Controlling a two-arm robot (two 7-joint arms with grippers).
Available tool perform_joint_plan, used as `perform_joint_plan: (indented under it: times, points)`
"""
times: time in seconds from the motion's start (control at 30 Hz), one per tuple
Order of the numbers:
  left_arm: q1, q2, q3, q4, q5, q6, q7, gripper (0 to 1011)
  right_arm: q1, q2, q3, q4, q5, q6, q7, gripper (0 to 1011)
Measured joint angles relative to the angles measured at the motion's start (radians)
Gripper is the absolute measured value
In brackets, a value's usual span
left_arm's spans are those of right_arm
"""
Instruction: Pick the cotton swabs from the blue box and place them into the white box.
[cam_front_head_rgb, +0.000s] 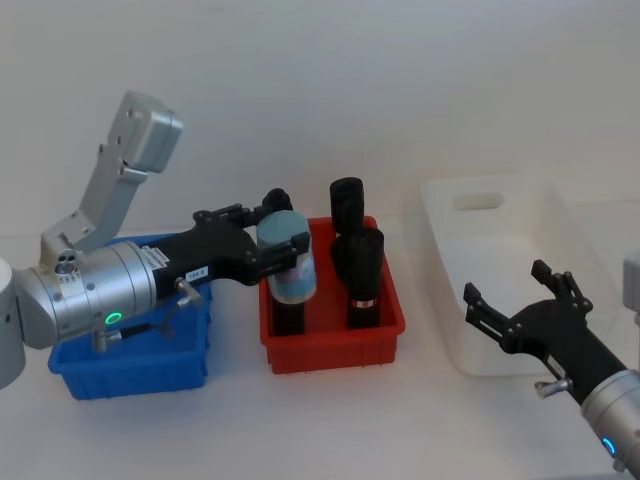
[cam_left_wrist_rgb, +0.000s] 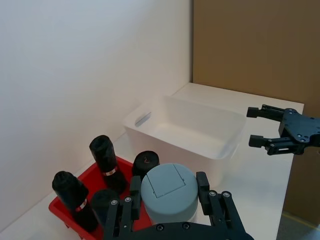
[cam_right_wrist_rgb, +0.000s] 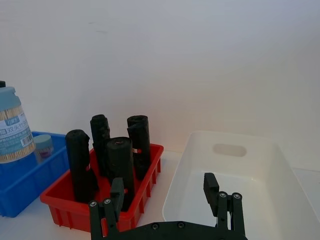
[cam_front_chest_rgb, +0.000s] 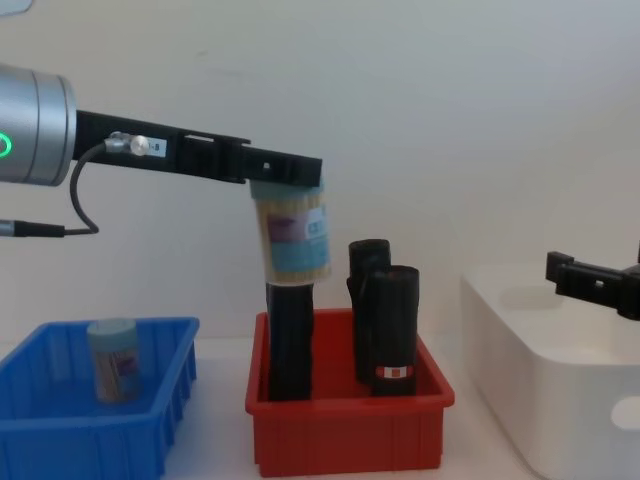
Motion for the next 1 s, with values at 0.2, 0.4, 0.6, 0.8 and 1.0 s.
perform_joint_plan:
  times: [0.2,0.4,0.6,0.8,1.0]
  points:
    - [-0.006,-0.006,0.007,-0.008,-0.002,0.006,-0.018,670,0.0,0.0,0.0,0.0,0.0,0.0,0.0,1001]
    - [-0.01,-0.01,0.011,-0.012,-0.004,0.01,-0.029,670,0.002,0.0,-0.001,-0.001,-0.001,0.001,0.023,1002]
    - [-0.012,-0.012,0.014,-0.015,-0.005,0.013,-0.036,670,0.01,0.0,-0.006,-0.003,-0.005,0.006,0.072,1002]
    - [-0.014,-0.014,0.015,-0.017,-0.005,0.014,-0.04,670,0.024,-0.003,-0.012,-0.003,-0.012,0.014,0.128,1001]
    - [-0.015,-0.014,0.016,-0.018,-0.006,0.015,-0.042,670,0.048,-0.011,-0.023,0.001,-0.024,0.027,0.207,1002]
